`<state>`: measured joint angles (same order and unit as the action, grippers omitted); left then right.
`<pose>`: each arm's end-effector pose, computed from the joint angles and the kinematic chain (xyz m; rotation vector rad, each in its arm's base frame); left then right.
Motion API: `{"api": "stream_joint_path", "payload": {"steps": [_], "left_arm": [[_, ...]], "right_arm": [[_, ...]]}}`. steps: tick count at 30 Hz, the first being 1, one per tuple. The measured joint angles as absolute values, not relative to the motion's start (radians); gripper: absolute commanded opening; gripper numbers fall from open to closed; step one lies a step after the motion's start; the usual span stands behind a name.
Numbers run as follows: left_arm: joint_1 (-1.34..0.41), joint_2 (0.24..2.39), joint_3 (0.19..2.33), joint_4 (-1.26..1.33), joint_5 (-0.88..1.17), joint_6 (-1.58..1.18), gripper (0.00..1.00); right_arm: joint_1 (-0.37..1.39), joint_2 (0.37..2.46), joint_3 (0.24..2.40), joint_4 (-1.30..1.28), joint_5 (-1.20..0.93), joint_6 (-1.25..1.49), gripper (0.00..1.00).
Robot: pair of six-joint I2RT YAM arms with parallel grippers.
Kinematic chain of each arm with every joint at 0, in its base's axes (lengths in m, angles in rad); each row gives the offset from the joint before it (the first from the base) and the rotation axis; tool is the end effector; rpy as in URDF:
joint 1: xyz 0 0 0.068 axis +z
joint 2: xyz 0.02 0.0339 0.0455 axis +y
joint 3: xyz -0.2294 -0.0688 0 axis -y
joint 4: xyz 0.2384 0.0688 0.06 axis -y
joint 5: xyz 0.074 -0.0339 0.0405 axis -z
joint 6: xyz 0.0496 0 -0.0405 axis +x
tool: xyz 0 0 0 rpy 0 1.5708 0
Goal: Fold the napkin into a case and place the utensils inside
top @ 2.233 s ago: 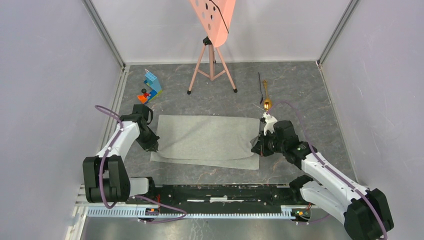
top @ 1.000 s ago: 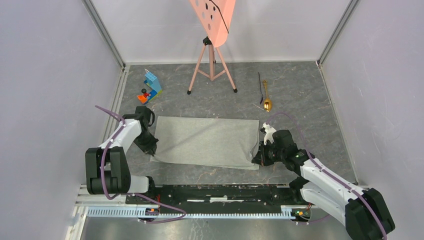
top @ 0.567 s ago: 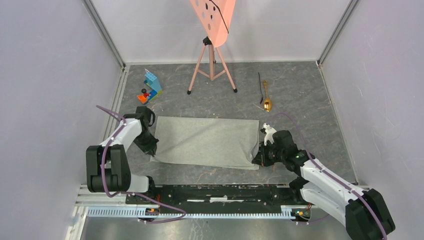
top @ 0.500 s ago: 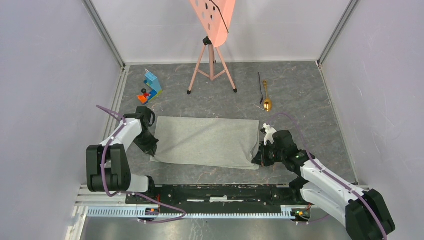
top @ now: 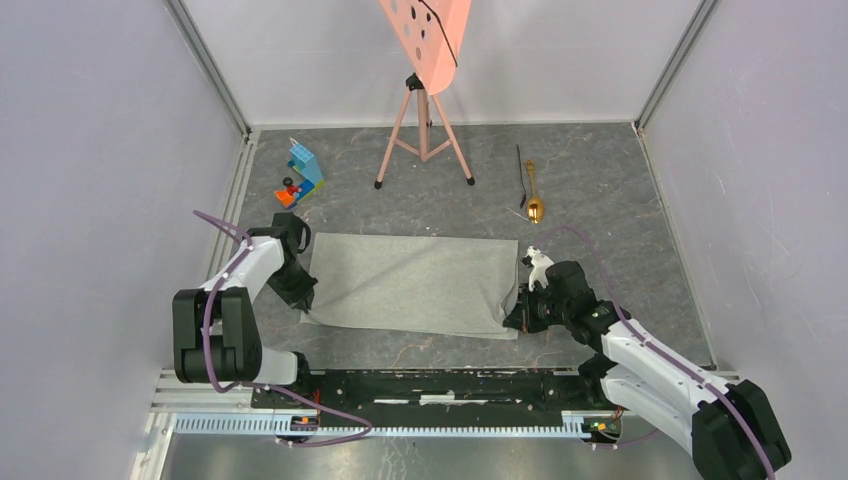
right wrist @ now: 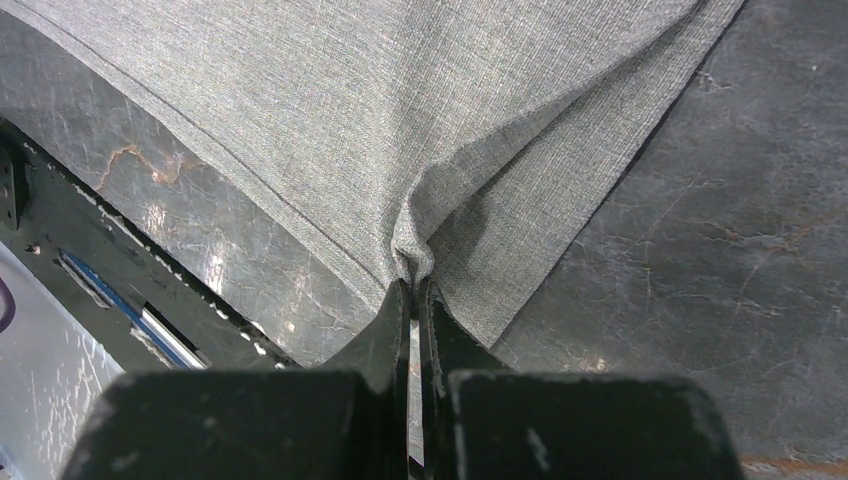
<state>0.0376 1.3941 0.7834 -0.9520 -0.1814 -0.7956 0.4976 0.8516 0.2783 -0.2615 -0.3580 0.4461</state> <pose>0.2099 0.0169 0.1290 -1.2379 2.7947 0.2537 0.1521 0.1024 0.1179 -0.2400 2.5077 0.8454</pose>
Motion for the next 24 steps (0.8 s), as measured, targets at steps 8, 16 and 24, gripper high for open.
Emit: {"api": "stream_joint_path", "payload": {"steps": [8, 16, 24], "left_arm": [[0.038, 1.400, 0.783, -0.945, -0.182, -0.796, 0.31], [0.038, 1.358, 0.786, -0.966, -0.181, -0.802, 0.66], [0.037, 1.200, 0.861, -1.032, -0.181, -0.802, 0.86]], "right_arm": [[0.514, 0.833, 0.270, -0.262, -0.359, 0.472, 0.01], [0.530, 0.754, 0.255, -0.357, -0.309, 0.527, 0.36], [0.537, 0.707, 0.293, -0.459, -0.247, 0.525, 0.92]]}}
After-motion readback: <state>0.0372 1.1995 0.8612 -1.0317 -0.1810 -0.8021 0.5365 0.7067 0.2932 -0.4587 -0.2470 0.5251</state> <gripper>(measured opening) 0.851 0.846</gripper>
